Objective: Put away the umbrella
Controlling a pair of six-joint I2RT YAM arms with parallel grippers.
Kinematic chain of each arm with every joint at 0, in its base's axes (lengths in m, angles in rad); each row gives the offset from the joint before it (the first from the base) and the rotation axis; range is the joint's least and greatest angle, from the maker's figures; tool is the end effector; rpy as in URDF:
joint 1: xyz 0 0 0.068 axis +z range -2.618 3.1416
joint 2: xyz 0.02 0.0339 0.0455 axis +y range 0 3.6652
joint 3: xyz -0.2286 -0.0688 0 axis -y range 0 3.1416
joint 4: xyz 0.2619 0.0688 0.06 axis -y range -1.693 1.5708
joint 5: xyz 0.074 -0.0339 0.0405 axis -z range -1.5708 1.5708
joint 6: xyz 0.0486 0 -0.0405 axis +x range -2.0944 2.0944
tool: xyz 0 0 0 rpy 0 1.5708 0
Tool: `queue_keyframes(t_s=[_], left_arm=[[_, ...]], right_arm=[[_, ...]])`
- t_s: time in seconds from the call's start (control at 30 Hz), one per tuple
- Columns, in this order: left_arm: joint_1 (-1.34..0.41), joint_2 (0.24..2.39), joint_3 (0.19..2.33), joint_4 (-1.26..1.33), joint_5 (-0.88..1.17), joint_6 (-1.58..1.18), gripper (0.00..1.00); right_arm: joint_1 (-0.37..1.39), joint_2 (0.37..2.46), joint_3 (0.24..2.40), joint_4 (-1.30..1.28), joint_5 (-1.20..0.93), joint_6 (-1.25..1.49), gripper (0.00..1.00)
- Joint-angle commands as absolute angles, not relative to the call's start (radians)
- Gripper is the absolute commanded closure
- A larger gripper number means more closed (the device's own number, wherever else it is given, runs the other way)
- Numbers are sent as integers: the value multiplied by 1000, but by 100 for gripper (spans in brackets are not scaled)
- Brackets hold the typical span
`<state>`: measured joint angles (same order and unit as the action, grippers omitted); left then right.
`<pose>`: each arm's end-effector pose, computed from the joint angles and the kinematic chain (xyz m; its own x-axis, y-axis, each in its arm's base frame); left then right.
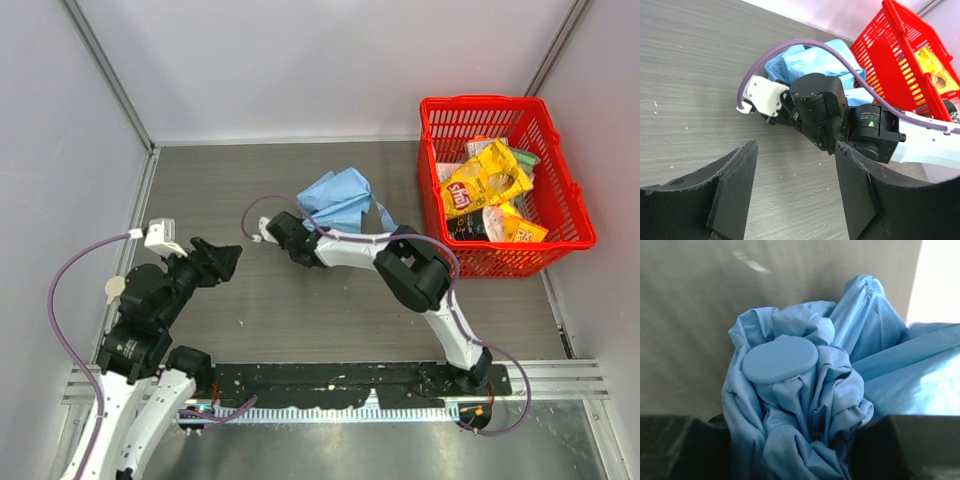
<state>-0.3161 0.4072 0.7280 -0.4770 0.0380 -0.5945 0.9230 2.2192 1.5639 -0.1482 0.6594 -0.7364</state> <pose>0.1522 -0.0517 0.3245 -0.3165 -0.4854 -0.8150 0.2041 0.8042 -0.5582 0.3136 0.3650 0.1028 -0.0709 -0.9733 -0.2181 -0.5685 0.2191 -0.7930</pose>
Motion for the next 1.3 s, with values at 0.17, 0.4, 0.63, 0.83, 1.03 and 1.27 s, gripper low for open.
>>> queue_keyframes(t_s=[0.17,0.4,0.63,0.83,1.03,1.27], left_arm=[[-316,371,640,-502,38,-839,35],[-318,334,549,-514,100,-1044,33],[-316,322,427,-485,103,-1244,34],[-316,441,286,-246,103,-1414,33],[-324,779,279,72,103,-1454,31],[-340,1083,242,536,46,-1450,8]], right_arm=[[904,2259,1674,-755,50,-529,99],[899,2301,1640,-818,-263,-488,99],[882,2387,1683,-893,-491,-488,99],[861,2415,1655,-876,-564,-491,99],[838,2402,1637,-853,-598,-494,99],[821,2387,1635,-850,-629,-500,99]])
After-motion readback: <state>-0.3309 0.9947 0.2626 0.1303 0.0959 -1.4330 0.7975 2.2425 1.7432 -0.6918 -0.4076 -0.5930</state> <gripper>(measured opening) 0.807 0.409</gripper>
